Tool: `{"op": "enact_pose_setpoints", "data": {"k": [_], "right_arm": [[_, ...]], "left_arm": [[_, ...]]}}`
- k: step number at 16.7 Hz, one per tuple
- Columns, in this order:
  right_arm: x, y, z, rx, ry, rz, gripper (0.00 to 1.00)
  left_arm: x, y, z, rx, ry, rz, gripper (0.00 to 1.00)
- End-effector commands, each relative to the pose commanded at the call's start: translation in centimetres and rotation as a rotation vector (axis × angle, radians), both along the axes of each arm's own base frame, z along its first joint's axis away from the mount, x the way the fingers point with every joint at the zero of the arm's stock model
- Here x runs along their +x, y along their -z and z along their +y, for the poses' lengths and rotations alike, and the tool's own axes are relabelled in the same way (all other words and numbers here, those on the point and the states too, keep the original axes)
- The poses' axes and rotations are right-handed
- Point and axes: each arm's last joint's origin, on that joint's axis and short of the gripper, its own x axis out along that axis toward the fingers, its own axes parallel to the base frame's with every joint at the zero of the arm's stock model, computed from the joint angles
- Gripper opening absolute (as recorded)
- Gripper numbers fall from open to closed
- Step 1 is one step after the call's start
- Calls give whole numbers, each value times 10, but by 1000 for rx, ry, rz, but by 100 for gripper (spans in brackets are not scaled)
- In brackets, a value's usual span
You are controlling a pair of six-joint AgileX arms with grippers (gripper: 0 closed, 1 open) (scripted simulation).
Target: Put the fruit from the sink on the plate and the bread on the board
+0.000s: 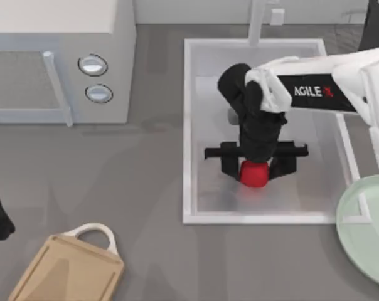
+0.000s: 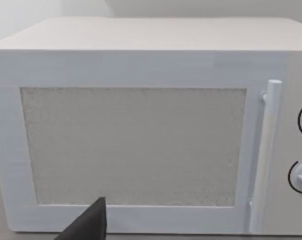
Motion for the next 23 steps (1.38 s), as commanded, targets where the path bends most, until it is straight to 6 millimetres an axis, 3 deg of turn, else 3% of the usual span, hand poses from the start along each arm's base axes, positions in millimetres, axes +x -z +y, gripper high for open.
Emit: {"op": "enact_pose_setpoints", "data": {"k": [2,9,10,13,19,23], "right_arm": [[0,0,0,0,0,0,0],[0,0,0,0,0,0,0],[5,-29,0,0,-9,-49,0],[7,-43,2,2,-9,-53,0],[5,-120,1,-3,-9,-43,0],[5,-129,0,0,-9,-49,0]], "left_arm": [[0,0,0,0,0,0,100],[0,0,0,0,0,0,100],[0,0,0,0,0,0,100],[0,0,0,0,0,0,100],[0,0,0,0,0,0,100],[0,0,0,0,0,0,100]]}}
